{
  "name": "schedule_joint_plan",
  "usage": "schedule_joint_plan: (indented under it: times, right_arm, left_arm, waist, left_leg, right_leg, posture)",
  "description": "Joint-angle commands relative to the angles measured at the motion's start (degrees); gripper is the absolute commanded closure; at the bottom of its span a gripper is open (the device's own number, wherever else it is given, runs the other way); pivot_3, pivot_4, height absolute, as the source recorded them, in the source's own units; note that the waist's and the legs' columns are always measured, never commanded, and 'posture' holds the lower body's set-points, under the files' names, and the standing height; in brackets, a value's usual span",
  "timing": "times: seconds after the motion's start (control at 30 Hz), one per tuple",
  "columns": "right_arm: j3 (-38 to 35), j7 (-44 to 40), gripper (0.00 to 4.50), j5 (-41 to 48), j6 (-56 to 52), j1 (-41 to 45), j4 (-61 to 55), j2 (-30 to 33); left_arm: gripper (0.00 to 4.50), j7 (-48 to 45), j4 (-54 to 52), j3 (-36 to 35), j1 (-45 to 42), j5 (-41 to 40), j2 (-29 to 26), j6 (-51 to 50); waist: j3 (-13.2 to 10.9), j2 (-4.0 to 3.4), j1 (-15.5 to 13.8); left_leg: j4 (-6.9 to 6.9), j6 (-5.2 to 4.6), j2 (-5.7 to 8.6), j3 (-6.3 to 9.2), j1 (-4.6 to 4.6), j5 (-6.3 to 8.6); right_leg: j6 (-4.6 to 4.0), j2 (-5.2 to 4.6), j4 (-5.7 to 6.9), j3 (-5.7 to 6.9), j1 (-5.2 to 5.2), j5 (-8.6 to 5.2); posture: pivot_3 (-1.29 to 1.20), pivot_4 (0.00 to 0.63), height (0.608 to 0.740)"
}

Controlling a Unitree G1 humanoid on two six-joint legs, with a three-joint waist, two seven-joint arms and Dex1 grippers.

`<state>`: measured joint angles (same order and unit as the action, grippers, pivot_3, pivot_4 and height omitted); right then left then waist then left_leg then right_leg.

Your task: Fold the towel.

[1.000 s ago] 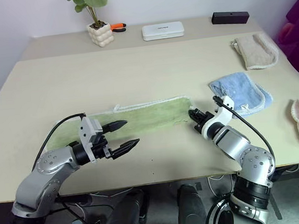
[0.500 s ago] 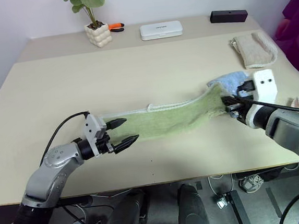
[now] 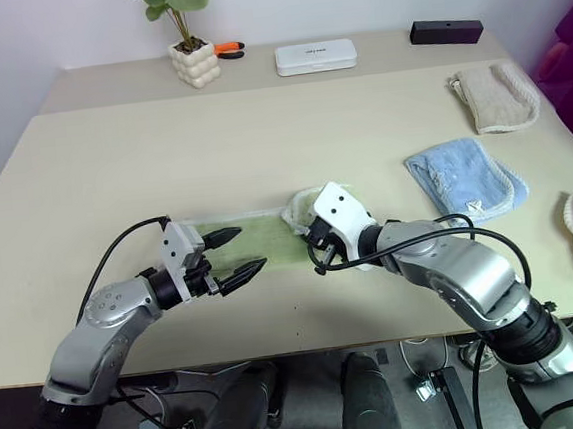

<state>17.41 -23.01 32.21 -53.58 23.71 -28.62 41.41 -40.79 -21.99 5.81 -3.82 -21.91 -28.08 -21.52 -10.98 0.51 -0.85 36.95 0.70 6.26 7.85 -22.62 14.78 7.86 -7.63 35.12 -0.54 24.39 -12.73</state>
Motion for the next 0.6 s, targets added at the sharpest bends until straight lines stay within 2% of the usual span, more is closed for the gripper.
schedule_joint_plan:
  times: [0.03, 0.1, 0.23, 0.27, 0.37, 0.4, 0.47, 0.6]
  right_arm:
    - [-1.8, -2.6, 4.20, -0.5, 1.3, 0.2, -0.3, -1.4]
    - [-3.0, -3.8, 3.66, -0.3, 1.1, -0.1, -0.7, -1.3]
    - [-8.9, -6.4, 1.61, 0.8, 3.9, -2.1, -3.5, -0.5]
    - [-11.4, -7.2, 1.24, 2.0, 4.1, -3.0, -4.2, -0.4]
    - [-18.3, -7.6, 1.24, 5.8, 3.3, -4.6, -3.1, -1.9]
    - [-19.4, -7.0, 1.49, 5.3, 3.5, -4.8, -1.6, -2.4]
    - [-19.3, -6.9, 2.28, 3.3, 4.8, -4.8, 0.9, -3.0]
    - [-15.5, -8.4, 4.34, -1.4, 11.0, -4.6, 5.4, -5.7]
  left_arm:
    - [0.50, 0.4, -2.4, -1.0, 0.4, 0.1, -0.2, 0.8]
    - [0.50, 0.4, -2.3, -1.0, 0.3, 0.0, -0.1, 0.8]
    - [0.50, 0.5, -2.2, -1.7, 0.3, -0.4, -0.2, 0.7]
    - [0.50, 0.6, -2.1, -2.2, 0.5, -0.4, -0.4, 0.8]
    - [0.50, 0.9, -1.7, -4.0, 1.0, -0.8, -0.8, 0.8]
    - [0.50, 1.0, -1.5, -4.6, 1.2, -0.8, -0.8, 0.8]
    - [0.50, 1.2, -1.4, -5.4, 1.4, -1.0, -0.8, 0.6]
    - [0.50, 2.4, -1.8, -6.9, 1.9, -2.1, 0.1, -0.3]
  waist:
    - [0.0, 0.00, 0.1]
    - [0.0, 0.00, 0.1]
    - [0.0, 0.00, 0.0]
    - [0.0, 0.00, 0.0]
    - [0.0, 0.00, 0.0]
    - [0.0, 0.00, 0.0]
    - [0.0, -0.01, 0.1]
    - [0.0, -0.02, 0.1]
  left_leg:
    - [-0.01, 0.00, -0.02, 0.00, 0.01, 0.00]
    - [-0.02, 0.00, -0.06, 0.02, 0.02, 0.00]
    - [-0.03, 0.00, -0.06, 0.00, 0.01, 0.00]
    - [-0.03, 0.00, -0.05, 0.00, 0.01, 0.00]
    - [-0.02, 0.00, -0.05, 0.00, 0.01, 0.00]
    - [-0.02, 0.00, -0.06, 0.00, 0.02, 0.00]
    - [-0.02, 0.00, -0.06, 0.00, 0.05, 0.00]
    - [-0.04, 0.00, -0.08, -0.02, 0.07, 0.00]
  right_leg:
    - [0.00, 0.01, 0.01, 0.00, 0.01, 0.00]
    - [0.00, 0.06, 0.02, 0.01, 0.01, 0.01]
    - [0.00, 0.05, 0.02, 0.01, 0.02, 0.02]
    - [0.00, 0.05, 0.02, 0.01, 0.02, 0.02]
    - [0.01, 0.05, 0.02, 0.01, 0.01, 0.02]
    - [0.01, 0.05, 0.02, 0.01, 0.01, 0.02]
    - [-0.02, 0.06, 0.03, 0.01, 0.01, 0.04]
    - [-0.04, 0.07, 0.04, 0.01, 0.01, 0.05]
  posture:
    - [0.00, 0.150, 0.740]
    - [0.00, 0.150, 0.740]
    - [0.00, 0.150, 0.740]
    - [0.00, 0.150, 0.740]
    - [0.00, 0.150, 0.740]
    - [0.00, 0.150, 0.740]
    - [0.00, 0.150, 0.740]
    - [0.00, 0.150, 0.740]
